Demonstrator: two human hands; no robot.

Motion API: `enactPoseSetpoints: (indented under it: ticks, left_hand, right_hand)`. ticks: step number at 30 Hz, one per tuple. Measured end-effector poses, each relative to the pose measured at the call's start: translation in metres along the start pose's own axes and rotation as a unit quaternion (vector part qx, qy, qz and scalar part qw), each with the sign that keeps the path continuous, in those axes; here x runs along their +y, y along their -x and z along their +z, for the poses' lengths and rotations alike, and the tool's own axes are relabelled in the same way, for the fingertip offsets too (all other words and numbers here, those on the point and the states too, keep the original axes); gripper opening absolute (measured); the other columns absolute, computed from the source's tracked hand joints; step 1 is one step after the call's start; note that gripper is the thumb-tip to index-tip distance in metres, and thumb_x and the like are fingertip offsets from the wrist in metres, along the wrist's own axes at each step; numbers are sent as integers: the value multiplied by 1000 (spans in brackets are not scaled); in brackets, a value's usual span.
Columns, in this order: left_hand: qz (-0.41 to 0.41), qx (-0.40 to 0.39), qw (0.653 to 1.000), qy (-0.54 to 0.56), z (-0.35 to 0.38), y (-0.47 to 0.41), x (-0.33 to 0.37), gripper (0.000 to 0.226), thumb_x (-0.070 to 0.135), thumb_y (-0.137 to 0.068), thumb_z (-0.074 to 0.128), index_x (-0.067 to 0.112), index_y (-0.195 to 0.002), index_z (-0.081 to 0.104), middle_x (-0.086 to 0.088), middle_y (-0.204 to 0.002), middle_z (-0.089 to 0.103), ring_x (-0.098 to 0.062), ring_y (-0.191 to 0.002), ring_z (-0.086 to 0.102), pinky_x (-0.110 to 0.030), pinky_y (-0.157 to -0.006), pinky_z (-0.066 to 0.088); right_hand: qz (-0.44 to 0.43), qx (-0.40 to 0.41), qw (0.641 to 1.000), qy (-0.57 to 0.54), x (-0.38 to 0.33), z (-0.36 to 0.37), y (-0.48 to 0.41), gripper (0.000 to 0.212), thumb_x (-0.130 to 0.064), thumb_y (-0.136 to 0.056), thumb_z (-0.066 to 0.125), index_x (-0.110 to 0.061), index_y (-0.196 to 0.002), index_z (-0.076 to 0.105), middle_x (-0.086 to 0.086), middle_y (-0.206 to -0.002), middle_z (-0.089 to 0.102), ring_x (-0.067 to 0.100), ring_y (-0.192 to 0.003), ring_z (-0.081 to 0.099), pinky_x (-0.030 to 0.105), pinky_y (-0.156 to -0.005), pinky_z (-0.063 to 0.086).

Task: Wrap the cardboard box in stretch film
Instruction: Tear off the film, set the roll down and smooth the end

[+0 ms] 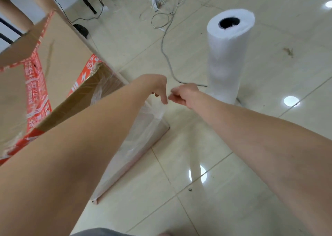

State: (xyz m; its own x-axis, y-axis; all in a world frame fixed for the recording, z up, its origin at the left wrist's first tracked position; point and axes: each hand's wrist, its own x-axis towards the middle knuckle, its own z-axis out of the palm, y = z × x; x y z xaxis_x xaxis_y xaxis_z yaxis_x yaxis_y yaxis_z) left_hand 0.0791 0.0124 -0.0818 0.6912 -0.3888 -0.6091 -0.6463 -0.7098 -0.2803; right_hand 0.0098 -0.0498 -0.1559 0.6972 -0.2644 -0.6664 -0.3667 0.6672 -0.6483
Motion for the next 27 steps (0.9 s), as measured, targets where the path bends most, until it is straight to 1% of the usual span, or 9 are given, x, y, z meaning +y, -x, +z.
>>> enactPoseSetpoints:
  ticks: [2,4,6,8,11,15,17,23,27]
  left_hand:
    - [-32,-72,992,-97,8,3,2,69,58,-65,76,7,-108,59,-6,-108,62,-26,-94,62,-32,-77,45]
    - [-62,-118,976,-174,19,5,5,92,67,-60,74,12,-130,49,-4,-127,56,-30,-114,57,-39,-93,47]
    - [-67,-117,964,-231,31,7,5,88,65,-63,73,16,-131,47,-2,-125,55,-29,-117,55,-41,-96,45]
    - [-40,-49,963,-263,34,9,5,57,47,-74,74,16,-118,55,1,-95,57,-25,-98,59,-34,-79,45]
    - [-27,14,979,-200,20,13,4,12,18,-79,70,13,-84,60,2,-65,47,-21,-71,55,-28,-61,38]
    - [-73,-49,995,-54,-18,13,-15,27,3,-86,56,6,-60,64,3,-51,64,-10,-45,61,-26,-60,51]
    - [-67,-26,997,-41,-41,10,-24,30,1,-88,51,4,-61,64,2,-48,64,-5,-34,57,-23,-58,50]
    - [-34,68,997,-12,-77,11,-43,18,5,-83,55,2,-93,70,-8,-75,68,-24,-72,65,-30,-67,52]
    - [-46,107,988,101,-72,18,-54,32,9,-86,50,8,-115,63,-12,-113,63,-30,-104,61,-37,-87,52]
  right_hand:
    - [13,-7,1000,-5,0,0,0,21,10,-88,55,12,-109,59,11,-73,58,25,-64,67,26,-54,58]
    - [30,-10,998,-45,-1,0,-3,36,11,-89,52,17,-124,51,10,-87,62,29,-93,67,25,-46,56]
    - [53,-3,997,-63,0,0,-10,40,13,-91,42,18,-131,40,13,-93,66,31,-84,69,31,-50,57]
    - [55,5,997,-56,1,-1,-14,36,13,-90,42,17,-125,49,19,-81,62,29,-59,63,38,-63,58]
    - [22,9,999,-25,3,-5,-15,19,9,-88,53,0,-104,56,18,-85,62,23,-64,65,24,-46,54]
    - [56,17,993,-99,4,-8,-35,20,8,-95,37,4,-80,51,10,-35,54,17,-27,55,23,-32,47]
    - [54,20,997,-57,6,-5,-39,18,10,-93,39,2,-88,54,7,-32,51,15,-25,51,21,-29,42]
    - [-45,38,986,157,-16,23,-16,40,-5,-93,47,-14,-132,53,10,-119,57,22,-95,56,30,-74,54]
    - [-117,52,913,387,-59,37,20,45,-11,-95,45,-17,-139,44,6,-142,47,24,-126,48,29,-101,39]
